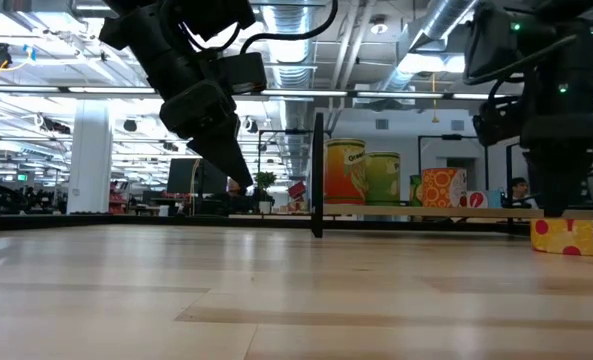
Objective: Pick and place cans onto a shelf
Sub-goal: Put the canned pineapple rings on the shelf, then adjust the canned saucy meatballs on the shelf, then adjust the canned pineapple on the shelf
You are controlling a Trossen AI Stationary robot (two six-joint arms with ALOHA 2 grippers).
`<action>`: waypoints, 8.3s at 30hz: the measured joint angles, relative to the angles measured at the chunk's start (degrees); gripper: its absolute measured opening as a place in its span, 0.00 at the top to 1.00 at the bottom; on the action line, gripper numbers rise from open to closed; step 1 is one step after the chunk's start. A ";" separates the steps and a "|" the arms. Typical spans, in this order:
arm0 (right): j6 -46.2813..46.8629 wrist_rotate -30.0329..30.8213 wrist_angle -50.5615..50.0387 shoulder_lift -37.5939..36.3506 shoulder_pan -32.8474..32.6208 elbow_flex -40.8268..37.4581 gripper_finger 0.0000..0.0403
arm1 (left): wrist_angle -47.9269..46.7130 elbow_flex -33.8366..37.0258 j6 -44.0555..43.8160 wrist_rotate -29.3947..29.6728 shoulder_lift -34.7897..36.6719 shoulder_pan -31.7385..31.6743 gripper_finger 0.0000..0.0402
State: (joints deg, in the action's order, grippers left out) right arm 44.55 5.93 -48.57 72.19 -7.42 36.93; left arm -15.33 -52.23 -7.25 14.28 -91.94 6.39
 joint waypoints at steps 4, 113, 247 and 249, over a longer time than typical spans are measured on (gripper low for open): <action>1.66 -0.04 0.17 1.26 -1.42 0.02 0.61 | -0.03 0.00 -0.01 0.00 0.00 0.00 1.00; -18.51 9.66 -2.88 -9.54 19.01 15.71 0.68 | -0.88 0.00 -0.51 -0.02 0.00 0.00 1.00; 40.63 54.19 -28.77 14.53 -35.84 26.93 0.93 | -4.36 0.07 -4.26 3.88 0.00 0.00 1.00; 37.34 52.02 -28.53 13.67 -38.00 26.97 0.93 | -4.92 -0.01 -9.41 0.42 0.00 -0.04 1.00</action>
State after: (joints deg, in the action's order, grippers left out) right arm 81.89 57.94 -77.10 85.86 -45.42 63.90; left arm -20.25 -52.24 -16.66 14.70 -91.94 6.36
